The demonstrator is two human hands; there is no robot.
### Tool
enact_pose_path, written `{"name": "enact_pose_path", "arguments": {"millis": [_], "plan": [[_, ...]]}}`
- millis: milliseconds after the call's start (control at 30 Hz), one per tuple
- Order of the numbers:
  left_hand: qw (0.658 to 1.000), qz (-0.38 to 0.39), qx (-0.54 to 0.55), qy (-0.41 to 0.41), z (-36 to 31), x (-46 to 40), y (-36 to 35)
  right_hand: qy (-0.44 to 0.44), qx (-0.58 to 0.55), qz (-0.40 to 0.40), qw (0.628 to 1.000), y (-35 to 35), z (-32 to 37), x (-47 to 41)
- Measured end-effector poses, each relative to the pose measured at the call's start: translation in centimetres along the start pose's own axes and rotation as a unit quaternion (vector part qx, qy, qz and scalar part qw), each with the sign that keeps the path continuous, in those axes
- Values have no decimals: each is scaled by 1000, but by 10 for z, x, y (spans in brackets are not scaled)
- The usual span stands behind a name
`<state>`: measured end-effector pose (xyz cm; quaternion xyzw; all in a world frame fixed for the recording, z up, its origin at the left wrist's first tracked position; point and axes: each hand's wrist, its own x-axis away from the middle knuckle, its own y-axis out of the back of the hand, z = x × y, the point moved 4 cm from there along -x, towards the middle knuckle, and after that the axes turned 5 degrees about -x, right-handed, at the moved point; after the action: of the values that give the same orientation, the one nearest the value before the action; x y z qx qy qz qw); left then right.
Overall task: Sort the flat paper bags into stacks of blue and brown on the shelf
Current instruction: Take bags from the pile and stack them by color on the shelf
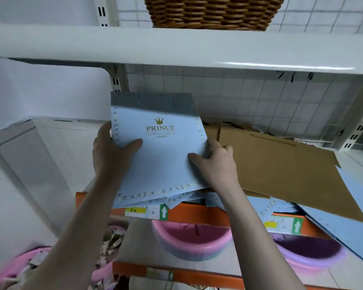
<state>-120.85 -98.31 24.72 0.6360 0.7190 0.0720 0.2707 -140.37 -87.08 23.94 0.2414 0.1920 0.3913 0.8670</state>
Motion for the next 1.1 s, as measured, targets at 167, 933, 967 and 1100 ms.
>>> {"name": "enact_pose_path", "arguments": {"millis": [167,933,967,1100], "plan": [[998,58,-14,-30,-6,21,-3,-3,40,-87,995,20,-7,35],[962,190,-92,-172,-217,325,-218,-52,226,-228,946,345,-223,162],[961,197,-95,-169,-228,341,-229,-57,222,-229,946,362,-236,166],[956,208,-105,-179,-257,379,-264,-73,217,-236,944,406,-271,176]]}}
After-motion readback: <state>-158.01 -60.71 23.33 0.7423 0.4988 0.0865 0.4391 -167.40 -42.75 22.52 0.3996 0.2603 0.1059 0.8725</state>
